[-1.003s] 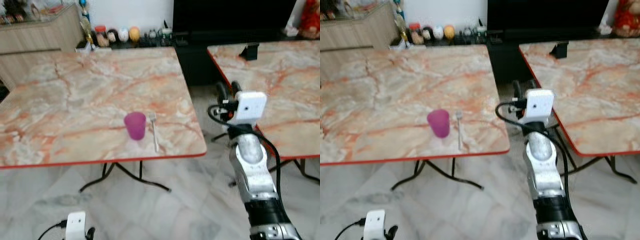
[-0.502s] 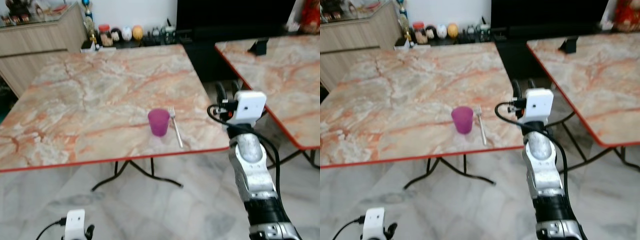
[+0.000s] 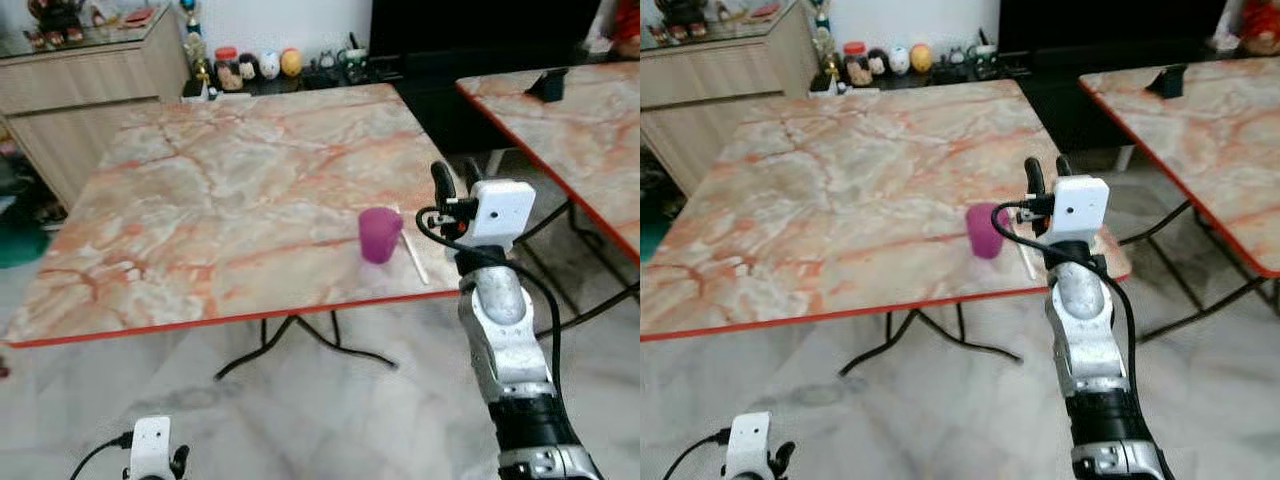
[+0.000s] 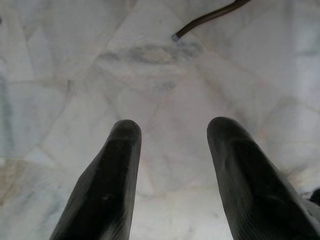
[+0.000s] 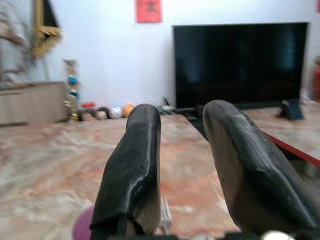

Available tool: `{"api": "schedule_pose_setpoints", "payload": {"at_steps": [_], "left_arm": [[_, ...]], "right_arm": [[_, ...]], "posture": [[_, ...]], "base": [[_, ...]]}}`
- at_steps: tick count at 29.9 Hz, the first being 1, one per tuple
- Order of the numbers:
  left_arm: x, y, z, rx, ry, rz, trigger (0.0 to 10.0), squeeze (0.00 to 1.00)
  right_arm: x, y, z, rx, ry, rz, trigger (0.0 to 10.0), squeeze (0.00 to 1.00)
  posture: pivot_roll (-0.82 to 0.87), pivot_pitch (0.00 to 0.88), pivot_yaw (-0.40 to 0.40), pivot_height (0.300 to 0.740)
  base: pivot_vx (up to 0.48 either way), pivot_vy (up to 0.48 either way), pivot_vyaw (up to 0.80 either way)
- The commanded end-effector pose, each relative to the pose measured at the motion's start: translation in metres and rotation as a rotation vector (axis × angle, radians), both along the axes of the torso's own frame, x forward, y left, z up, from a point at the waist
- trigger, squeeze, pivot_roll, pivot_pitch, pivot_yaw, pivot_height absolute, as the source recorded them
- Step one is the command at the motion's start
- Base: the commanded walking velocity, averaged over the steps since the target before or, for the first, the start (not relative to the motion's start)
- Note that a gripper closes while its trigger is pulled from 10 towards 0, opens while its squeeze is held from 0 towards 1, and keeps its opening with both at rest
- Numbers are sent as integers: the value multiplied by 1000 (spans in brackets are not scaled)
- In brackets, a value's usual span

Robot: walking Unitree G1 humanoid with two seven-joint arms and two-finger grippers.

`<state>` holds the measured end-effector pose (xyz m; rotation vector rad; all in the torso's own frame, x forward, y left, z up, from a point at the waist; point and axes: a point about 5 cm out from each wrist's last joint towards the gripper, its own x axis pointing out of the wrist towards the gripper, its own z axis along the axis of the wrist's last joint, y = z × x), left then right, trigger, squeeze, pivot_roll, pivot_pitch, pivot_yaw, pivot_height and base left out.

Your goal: Setting the table

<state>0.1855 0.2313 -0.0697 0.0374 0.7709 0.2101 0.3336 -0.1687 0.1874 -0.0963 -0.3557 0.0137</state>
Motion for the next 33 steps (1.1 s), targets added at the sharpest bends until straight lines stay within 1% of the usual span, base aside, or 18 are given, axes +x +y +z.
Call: {"api": "schedule_pose_setpoints", "payload": {"at_steps": [1, 19, 24, 33], "left_arm": [[-1, 2, 0, 12, 7, -14, 10000, 0], [0, -1, -1, -10, 8, -26, 10000, 0], [-1, 0, 0, -10, 7, -32, 10000, 0], [0, 1, 0, -8, 7, -39, 10000, 0]], "right_arm": [[1, 5, 9, 7, -31, 16, 10000, 0], [1, 4, 8, 12, -30, 14, 10000, 0], [1, 3, 7, 22, -29, 1, 10000, 0], [0, 0, 6, 28, -29, -10, 10000, 0]], "posture": [[-73, 0, 67, 714], [-73, 0, 69, 714], [-73, 0, 71, 714], [-76, 0, 72, 714]], "base": [[0, 0, 0], [0, 0, 0], [253, 0, 0], [0, 0, 0]]}}
